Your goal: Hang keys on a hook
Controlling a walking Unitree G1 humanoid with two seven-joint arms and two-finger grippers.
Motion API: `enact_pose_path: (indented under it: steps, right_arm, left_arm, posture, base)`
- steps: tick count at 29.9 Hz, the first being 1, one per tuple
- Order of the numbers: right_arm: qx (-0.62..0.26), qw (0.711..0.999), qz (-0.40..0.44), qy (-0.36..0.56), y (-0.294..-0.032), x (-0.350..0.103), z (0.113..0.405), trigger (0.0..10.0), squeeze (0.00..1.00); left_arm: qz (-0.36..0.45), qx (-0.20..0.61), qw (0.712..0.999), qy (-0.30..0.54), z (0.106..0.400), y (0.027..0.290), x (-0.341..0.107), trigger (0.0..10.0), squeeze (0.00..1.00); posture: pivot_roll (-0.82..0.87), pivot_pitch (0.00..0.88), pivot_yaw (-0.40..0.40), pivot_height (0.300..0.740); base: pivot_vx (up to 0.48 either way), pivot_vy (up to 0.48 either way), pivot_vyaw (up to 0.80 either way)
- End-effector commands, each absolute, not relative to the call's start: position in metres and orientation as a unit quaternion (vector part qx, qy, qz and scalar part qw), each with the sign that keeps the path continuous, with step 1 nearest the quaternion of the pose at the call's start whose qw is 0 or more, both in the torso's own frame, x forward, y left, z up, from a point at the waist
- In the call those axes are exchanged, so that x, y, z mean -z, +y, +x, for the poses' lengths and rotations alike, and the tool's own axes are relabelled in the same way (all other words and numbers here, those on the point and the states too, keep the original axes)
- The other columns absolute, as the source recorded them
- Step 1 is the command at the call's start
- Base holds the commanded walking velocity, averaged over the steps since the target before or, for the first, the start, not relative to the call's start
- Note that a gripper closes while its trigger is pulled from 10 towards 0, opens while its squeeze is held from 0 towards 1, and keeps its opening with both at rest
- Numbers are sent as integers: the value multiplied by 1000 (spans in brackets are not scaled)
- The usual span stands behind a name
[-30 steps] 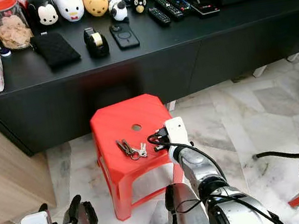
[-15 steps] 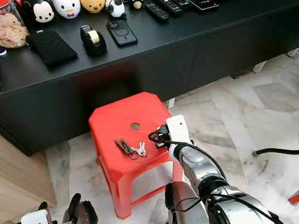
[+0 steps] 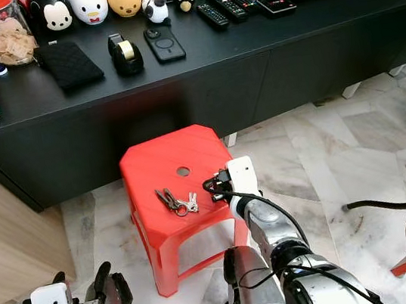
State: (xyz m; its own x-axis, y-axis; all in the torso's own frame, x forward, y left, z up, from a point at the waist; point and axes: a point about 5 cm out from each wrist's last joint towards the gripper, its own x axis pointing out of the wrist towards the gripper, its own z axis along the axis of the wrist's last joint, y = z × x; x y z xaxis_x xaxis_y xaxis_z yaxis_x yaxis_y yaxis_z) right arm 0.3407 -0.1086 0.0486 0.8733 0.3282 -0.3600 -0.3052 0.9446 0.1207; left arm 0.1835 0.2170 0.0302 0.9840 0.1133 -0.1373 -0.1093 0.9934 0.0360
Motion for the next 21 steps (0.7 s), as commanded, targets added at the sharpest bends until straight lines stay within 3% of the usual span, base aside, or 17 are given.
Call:
enact_pose_path:
  steps: [1,21]
  right_arm:
    - [-163,965,27,205,-112,-42,336,10000,0]
    - [-193,957,8,214,-104,-38,331,10000,0]
  left_arm:
    - [17,-47,995,84,181,213,-25,10000,0]
    - [32,-32,995,84,182,210,-25,10000,0]
  posture:
    - [56,177,-152,558]
    - [54,167,-152,558]
  base:
    - [0,0,0]
    - [0,0,0]
